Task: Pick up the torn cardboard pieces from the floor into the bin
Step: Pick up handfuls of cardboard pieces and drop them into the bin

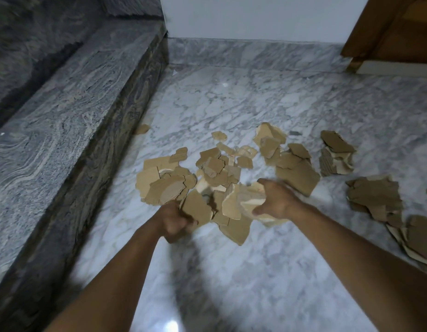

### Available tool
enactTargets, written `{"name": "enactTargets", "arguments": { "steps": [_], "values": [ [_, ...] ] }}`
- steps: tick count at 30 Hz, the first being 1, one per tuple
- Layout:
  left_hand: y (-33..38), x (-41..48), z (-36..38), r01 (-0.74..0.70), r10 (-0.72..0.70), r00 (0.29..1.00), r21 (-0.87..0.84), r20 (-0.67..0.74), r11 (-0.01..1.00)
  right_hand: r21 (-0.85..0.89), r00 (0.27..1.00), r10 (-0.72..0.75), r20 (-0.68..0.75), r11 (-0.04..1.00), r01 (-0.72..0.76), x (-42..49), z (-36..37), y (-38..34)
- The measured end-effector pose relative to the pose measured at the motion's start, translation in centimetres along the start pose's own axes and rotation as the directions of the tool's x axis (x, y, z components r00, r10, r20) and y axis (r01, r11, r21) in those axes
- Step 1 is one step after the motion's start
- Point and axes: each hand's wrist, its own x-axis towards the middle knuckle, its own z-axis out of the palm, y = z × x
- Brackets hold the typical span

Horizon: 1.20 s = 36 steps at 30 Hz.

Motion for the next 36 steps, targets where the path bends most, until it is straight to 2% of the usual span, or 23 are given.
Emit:
{"name": "enactTargets", "arguments": {
  "steps": [3,5,9,11,13,17,21,23,27,32,36],
  "values": [
    [3.2,1.3,0.1,-0.049,0.049,0.999,-0.032,-0.009,0.998,-0.225,0.994,0.001,-0.105,0.974,-0.024,-0.4,-2.0,1.8],
    [4.9,2.1,1.4,-0.087,0.087,0.996,-0.01,-0.032,0.996,-0.332,0.989,0.016,-0.148,0.941,-0.065,-1.1,-0.8,2.8],
    [5.8,3.2,4.1,-0.083,0.103,0.989,0.179,-0.103,0.98,-0.329,0.983,0.038,-0.178,0.94,-0.096,-1.7,1.6,3.1],
    [5.8,3.3,4.6,-0.066,0.089,0.99,0.207,-0.108,0.976,-0.269,0.985,0.084,-0.153,0.955,-0.124,-1.1,0.8,2.9],
    [5.4,3.2,4.6,-0.064,0.094,0.988,0.236,-0.12,0.97,-0.104,0.981,0.149,-0.127,0.981,-0.162,-0.3,-0.9,2.4],
    [4.1,2.8,4.2,-0.12,0.142,0.983,0.17,-0.12,0.978,0.124,0.993,0.093,-0.067,0.989,-0.084,1.5,-3.4,0.0],
    [2.9,1.0,2.4,-0.141,0.129,0.983,-0.085,-0.127,0.986,0.038,0.993,0.007,0.116,0.999,-0.012,3.3,-3.4,-2.9],
    [1.5,0.3,1.2,-0.121,0.111,0.99,-0.112,-0.089,0.986,-0.011,0.988,-0.022,0.153,1.0,0.024,3.9,-2.4,-3.7],
    [-2.0,-0.7,1.1,0.018,-0.006,0.995,0.126,-0.098,0.992,-0.004,0.988,-0.056,0.143,0.998,0.057,4.5,0.9,-3.2],
    [-2.6,-0.6,2.0,0.067,-0.044,0.986,0.144,-0.159,0.987,0.071,0.997,-0.073,0.031,0.995,0.071,4.1,2.0,-2.2],
    [-2.3,-0.3,1.8,0.057,-0.031,0.988,0.172,-0.152,0.984,0.221,0.999,-0.019,0.043,0.975,0.009,2.7,0.6,-1.5]
  ]
}}
